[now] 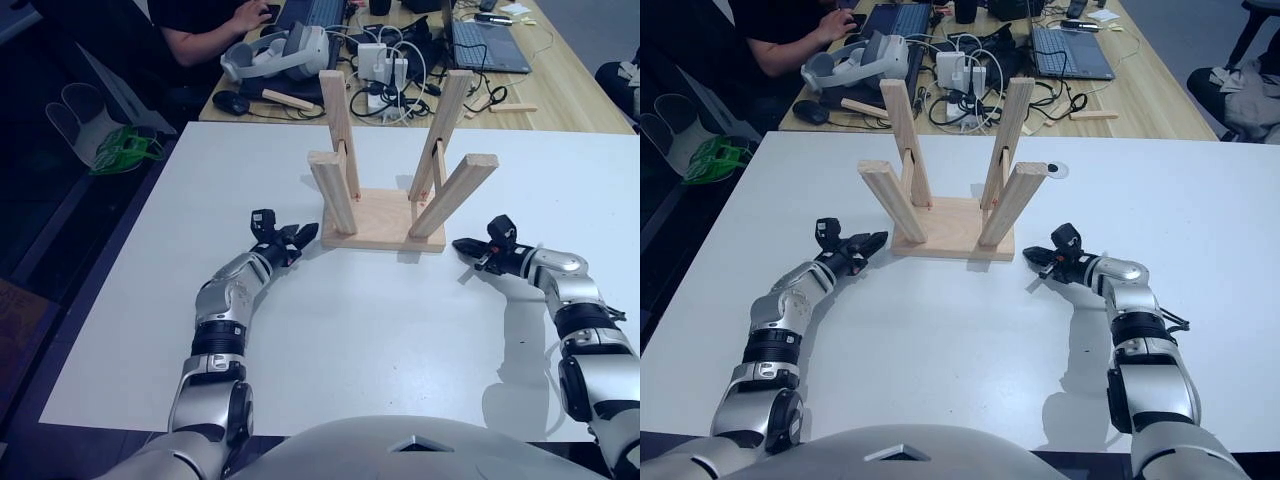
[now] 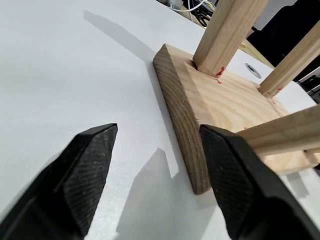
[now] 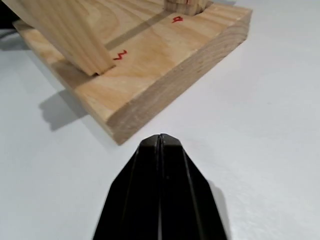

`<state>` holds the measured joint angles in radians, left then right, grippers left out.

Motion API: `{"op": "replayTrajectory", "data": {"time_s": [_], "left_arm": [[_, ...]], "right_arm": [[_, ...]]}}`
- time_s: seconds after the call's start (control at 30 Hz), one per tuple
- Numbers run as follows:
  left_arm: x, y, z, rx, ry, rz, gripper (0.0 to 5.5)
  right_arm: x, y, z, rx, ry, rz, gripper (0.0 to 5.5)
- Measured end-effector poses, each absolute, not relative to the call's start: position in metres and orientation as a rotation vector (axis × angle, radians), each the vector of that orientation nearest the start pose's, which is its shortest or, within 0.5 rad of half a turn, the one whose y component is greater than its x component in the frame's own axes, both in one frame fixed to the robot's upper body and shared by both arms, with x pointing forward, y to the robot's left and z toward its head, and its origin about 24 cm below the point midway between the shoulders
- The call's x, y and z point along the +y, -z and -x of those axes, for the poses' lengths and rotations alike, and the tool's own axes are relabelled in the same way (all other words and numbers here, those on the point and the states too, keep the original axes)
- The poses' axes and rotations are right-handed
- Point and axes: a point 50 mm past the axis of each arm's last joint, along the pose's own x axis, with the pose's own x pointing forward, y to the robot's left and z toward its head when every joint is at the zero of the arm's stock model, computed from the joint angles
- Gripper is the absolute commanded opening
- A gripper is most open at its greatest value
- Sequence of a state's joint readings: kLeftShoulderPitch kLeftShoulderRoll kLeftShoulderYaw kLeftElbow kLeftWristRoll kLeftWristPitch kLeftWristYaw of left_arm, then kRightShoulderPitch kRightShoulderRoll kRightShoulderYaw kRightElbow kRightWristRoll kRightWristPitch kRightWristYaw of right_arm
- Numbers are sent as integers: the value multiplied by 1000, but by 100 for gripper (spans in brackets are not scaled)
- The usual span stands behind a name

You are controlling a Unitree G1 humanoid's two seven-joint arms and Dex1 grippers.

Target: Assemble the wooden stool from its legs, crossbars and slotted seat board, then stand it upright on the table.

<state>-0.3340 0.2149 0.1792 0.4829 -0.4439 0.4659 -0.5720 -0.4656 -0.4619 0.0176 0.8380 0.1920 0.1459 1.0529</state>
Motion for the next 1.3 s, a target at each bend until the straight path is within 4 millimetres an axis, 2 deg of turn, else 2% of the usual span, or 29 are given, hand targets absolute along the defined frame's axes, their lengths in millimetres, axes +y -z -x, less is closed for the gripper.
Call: {"op": "replayTrajectory", "data": {"time_s": [0.13,0.37,0.47,0.6,0.67,0.8,1.0,1.23,1.3], "left_arm": [[185,-8,-296,461,489,499,304],[181,-8,-297,480,528,433,304],[188,-8,-303,449,442,338,304],[211,-7,-307,403,280,187,304],[215,-7,-307,382,266,130,278],[207,-1,-301,387,355,72,222],[201,0,-298,395,438,96,141],[199,1,-298,404,450,108,21],[198,2,-297,405,451,125,1]], "right_arm": [[-222,-10,-294,611,-868,-117,3],[-223,-10,-296,612,-858,-103,3],[-224,-10,-297,602,-846,-91,3],[-225,-10,-297,594,-838,-81,3],[-226,-10,-298,588,-836,-68,0],[-229,-9,-297,578,-828,-43,0],[-231,-7,-297,564,-827,-31,0],[-230,-6,-298,564,-828,-29,0],[-230,-6,-297,564,-829,-29,0]]}}
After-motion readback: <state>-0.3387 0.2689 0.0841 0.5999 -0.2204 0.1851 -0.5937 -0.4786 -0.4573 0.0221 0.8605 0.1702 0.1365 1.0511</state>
